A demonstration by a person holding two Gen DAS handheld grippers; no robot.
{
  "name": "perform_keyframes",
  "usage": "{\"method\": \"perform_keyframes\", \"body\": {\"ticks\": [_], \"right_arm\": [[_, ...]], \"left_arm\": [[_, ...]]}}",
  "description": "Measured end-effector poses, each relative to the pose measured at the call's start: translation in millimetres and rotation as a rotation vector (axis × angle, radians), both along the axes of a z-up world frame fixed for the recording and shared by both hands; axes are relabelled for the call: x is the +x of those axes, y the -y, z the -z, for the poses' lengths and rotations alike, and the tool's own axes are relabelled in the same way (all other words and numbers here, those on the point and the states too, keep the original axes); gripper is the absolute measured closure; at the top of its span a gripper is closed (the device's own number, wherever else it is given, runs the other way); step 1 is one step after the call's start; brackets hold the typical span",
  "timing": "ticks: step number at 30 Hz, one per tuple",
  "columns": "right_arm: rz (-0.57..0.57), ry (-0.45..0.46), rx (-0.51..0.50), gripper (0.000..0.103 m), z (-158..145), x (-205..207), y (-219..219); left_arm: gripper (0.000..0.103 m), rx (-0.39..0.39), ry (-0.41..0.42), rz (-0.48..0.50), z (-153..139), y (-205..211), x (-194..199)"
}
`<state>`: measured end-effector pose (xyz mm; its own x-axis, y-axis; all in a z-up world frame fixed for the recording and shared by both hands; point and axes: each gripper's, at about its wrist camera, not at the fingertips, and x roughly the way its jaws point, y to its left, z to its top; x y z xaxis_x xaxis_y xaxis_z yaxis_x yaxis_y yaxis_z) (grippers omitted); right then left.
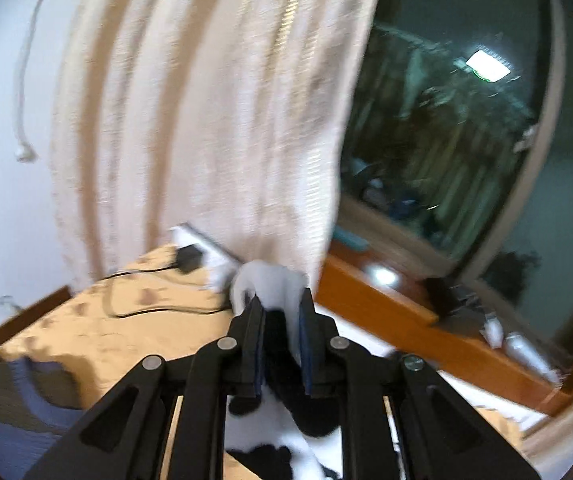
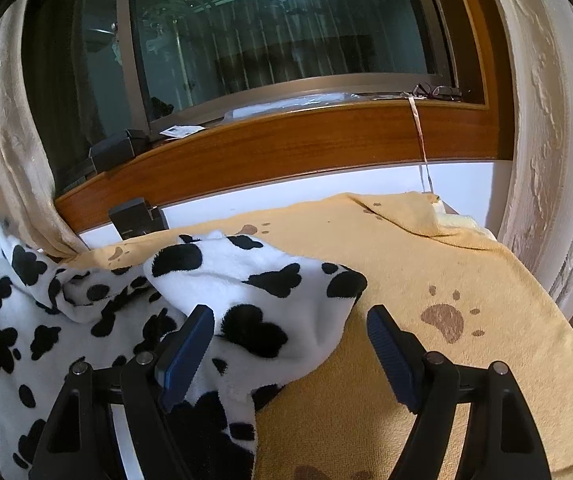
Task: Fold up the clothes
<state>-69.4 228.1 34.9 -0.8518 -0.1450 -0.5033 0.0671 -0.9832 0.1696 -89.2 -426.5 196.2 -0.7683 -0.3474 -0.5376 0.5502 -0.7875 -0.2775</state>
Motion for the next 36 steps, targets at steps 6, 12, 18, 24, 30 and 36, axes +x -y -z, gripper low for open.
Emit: {"method": "perform_keyframes", "body": {"ticks": [6, 12, 18, 24, 30, 36], "right_arm": [[-0.008, -0.002, -0.001, 0.022, 0.0, 0.3, -0.3], [-0.009, 0.005, -0.006, 0.022, 1.1, -1.2, -1.0], [-0.009, 0.015, -0.010, 0.022, 2.3, -2.3, -2.1], [-0.005, 0.024, -0.023, 0.022, 3.6, -3.3, -4.0], [-0.013, 0.026, -0.014, 0.022, 3.7, -3.6, -1.2], [-0.009, 0.033, -0.015, 0.022, 4.7, -4.5, -1.7]], "left_arm": [[0.063, -0.009, 0.214, -0.077, 65.4, 18.7, 1.2], [0.051, 0.114, 0.214, 0.176, 112.2, -12.3, 8.4], [0.037, -0.041, 0.301, 0.703, 136.6, -152.2, -9.6], [0.033, -0.448, 0.438, 0.991, 175.6, -291.5, -18.7], [0.033, -0.480, 0.537, 0.946, 208.9, -305.3, -56.7], [0.033, -0.489, 0.532, 0.786, 212.1, -279.7, -108.2]]}}
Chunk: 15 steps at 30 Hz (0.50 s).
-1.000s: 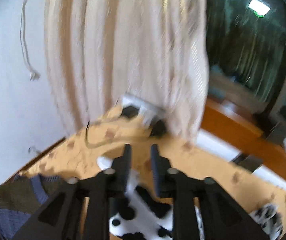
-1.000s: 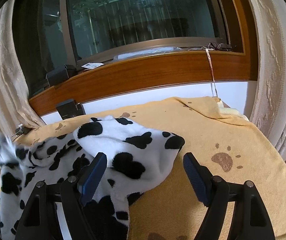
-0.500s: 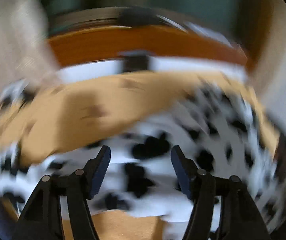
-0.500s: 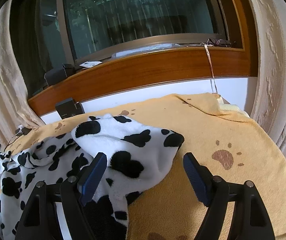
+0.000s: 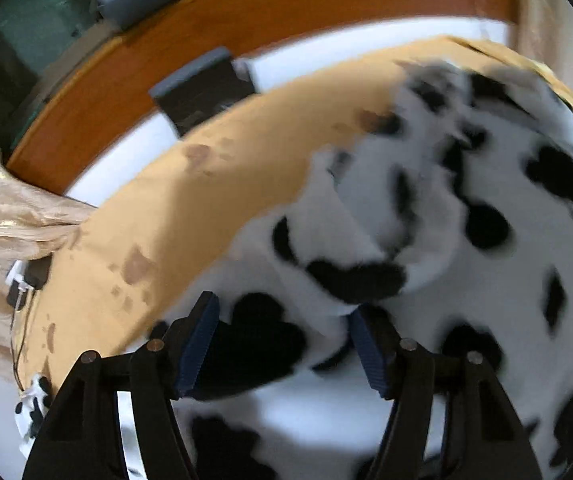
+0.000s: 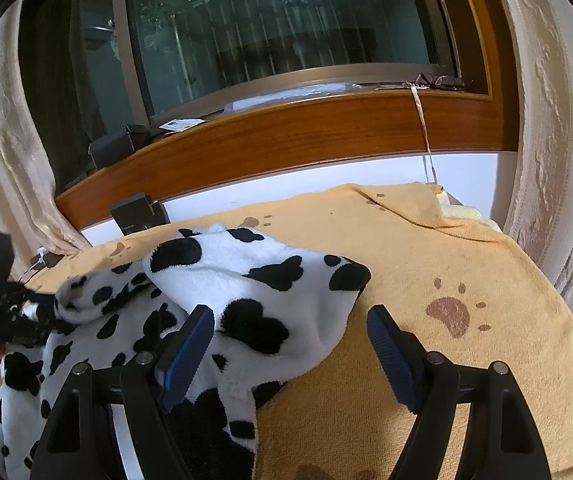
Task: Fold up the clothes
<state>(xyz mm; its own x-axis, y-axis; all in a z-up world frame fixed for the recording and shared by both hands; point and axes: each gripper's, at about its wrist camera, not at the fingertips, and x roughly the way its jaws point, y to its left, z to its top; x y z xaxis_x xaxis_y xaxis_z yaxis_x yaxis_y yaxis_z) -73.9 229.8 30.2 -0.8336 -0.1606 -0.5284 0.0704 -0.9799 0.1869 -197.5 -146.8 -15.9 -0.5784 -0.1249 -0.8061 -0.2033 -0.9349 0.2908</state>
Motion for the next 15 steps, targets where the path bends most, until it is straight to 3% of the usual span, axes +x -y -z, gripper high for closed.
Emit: {"method": "perform_keyframes", "body": {"ticks": [7, 10, 15], "right_arm": [[0.002, 0.007, -0.009, 0.022, 0.8, -0.9, -2.2], [0.005, 0.012, -0.018, 0.022, 1.4, -1.8, -3.5], [0.006, 0.018, -0.019, 0.022, 2.2, -2.8, -2.9]], "left_arm": [[0.033, 0.106, -0.174, -0.294, -42.4, 56.5, -73.1], [0.033, 0.233, -0.149, -0.307, -49.3, 75.5, -77.8], [0.023, 0.347, -0.046, -0.206, -41.4, 87.8, -45.8]]}}
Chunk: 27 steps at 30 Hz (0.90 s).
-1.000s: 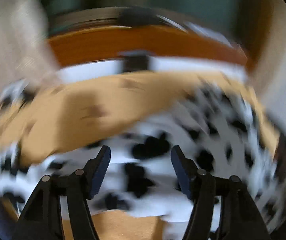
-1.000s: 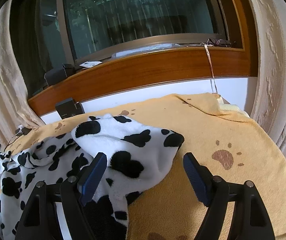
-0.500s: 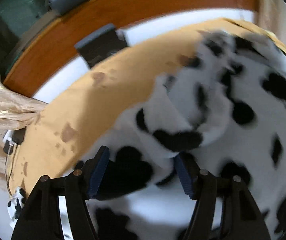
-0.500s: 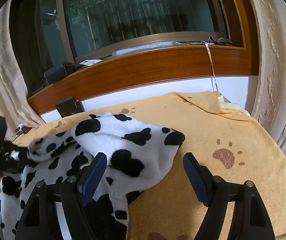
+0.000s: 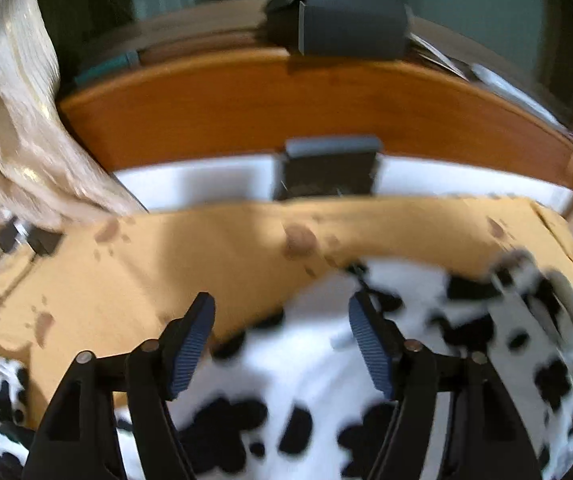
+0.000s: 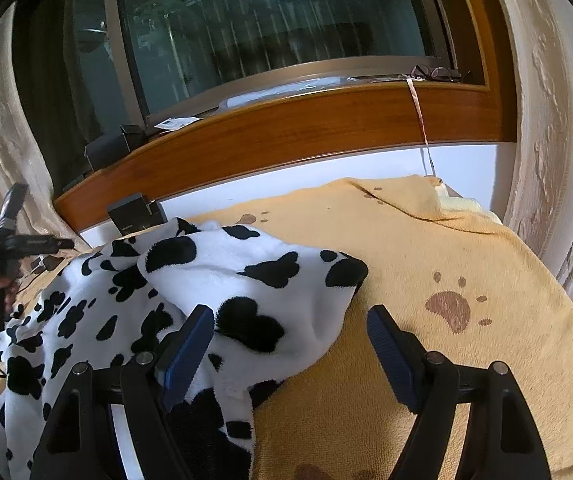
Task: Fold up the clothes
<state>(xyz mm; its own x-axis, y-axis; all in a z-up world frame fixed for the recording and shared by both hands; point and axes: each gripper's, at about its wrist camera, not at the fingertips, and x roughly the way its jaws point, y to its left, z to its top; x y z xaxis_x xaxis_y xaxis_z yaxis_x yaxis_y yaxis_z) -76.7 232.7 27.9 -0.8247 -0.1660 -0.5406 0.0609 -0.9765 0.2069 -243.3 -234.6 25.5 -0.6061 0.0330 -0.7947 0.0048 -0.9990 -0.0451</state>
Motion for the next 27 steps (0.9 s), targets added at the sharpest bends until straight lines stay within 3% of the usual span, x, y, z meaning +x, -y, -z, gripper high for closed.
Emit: {"method": "perform_keyframes", "body": {"ticks": [6, 11, 14, 21, 25, 27], "right_arm": [[0.010, -0.006, 0.008, 0.022, -0.5, 1.5, 0.3], [0.023, -0.018, 0.009, 0.022, -1.3, 3.7, -0.4], [0.019, -0.018, 0.010, 0.022, -1.4, 3.2, 0.5], [0.005, -0.006, 0.014, 0.022, -0.1, 1.3, 1.6], [0.007, -0.001, 0.009, 0.022, 0.8, 0.7, 0.8], [0.010, 0.002, 0.005, 0.022, 1.3, 0.6, -0.1]], "left_arm": [[0.023, 0.053, 0.072, 0.082, 13.6, -9.7, 29.3], [0.023, 0.094, 0.119, 0.115, 30.5, -34.6, 10.9], [0.023, 0.100, 0.146, 0.065, 43.5, -45.1, -16.0], [0.023, 0.121, 0.124, -0.192, 55.9, -33.0, -84.0], [0.023, 0.143, 0.101, -0.224, 45.3, -24.4, -94.5], [0.023, 0.219, 0.101, -0.193, 38.4, -16.2, -83.9]]}}
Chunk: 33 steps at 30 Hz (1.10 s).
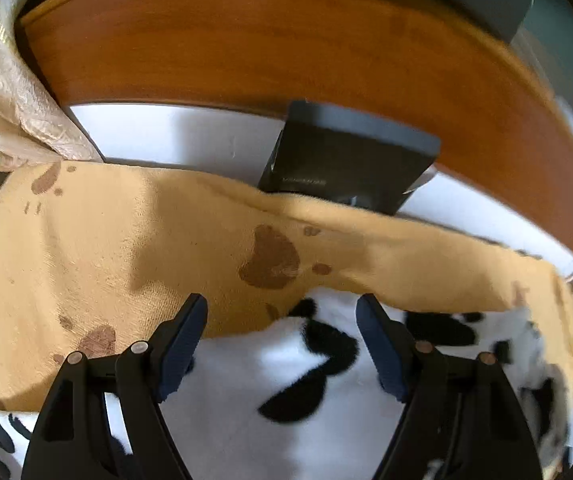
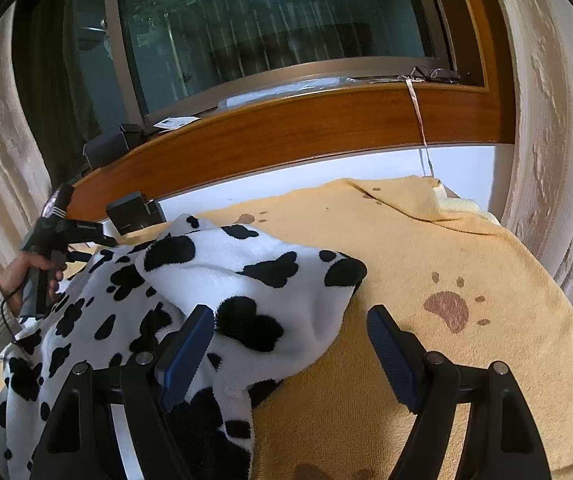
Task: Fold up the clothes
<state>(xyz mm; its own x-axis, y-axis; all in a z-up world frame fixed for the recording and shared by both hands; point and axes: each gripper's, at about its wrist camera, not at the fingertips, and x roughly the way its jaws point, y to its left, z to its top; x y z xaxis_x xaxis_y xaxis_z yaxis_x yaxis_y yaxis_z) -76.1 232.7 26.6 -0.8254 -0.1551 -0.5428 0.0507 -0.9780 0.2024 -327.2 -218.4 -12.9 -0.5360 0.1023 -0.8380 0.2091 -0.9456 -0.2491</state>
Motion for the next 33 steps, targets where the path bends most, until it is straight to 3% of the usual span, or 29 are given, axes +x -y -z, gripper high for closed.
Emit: {"method": "perform_keyframes", "body": {"ticks": [5, 11, 17, 25, 29, 30, 31, 33], "right_arm": [[0.001, 0.000, 0.008, 0.022, -0.2, 0.9, 0.7], [0.009, -0.005, 0.012, 0.022, -0.6, 1.6, 1.0], [0.027, -0.010, -0.005, 0.022, -1.2, 2.7, -3.6], [0.027, -0.027, 0.005, 0.022, -3.6, 5.4, -2.0], [0.026, -0.029, 0.000, 0.022, -3.6, 5.6, -2.9], [0.027, -0.029, -0.003, 0.022, -3.6, 5.5, -3.4], [0.028, -0.028, -0.006, 0.022, -3.6, 5.3, -3.9], [0.029, -0.027, -0.012, 0.022, -3.3, 5.3, -5.0]], "left_arm": [[0.023, 0.169, 0.005, 0.107, -18.0, 22.5, 66.1], [0.021, 0.225, 0.016, 0.201, -36.3, 46.6, 186.7], [0.021, 0.256, 0.062, 0.250, -23.3, 49.0, 303.3], [0.021, 0.318, 0.146, 0.261, 22.7, 28.2, 366.3], [0.022, 0.285, 0.115, 0.251, 22.4, 15.7, 374.9], [0.029, 0.268, 0.113, 0.238, 21.8, 13.6, 378.2], [0.048, 0.251, 0.114, 0.232, 21.3, 12.7, 381.2], [0.072, 0.286, 0.133, 0.219, 22.4, 12.7, 389.9]]}}
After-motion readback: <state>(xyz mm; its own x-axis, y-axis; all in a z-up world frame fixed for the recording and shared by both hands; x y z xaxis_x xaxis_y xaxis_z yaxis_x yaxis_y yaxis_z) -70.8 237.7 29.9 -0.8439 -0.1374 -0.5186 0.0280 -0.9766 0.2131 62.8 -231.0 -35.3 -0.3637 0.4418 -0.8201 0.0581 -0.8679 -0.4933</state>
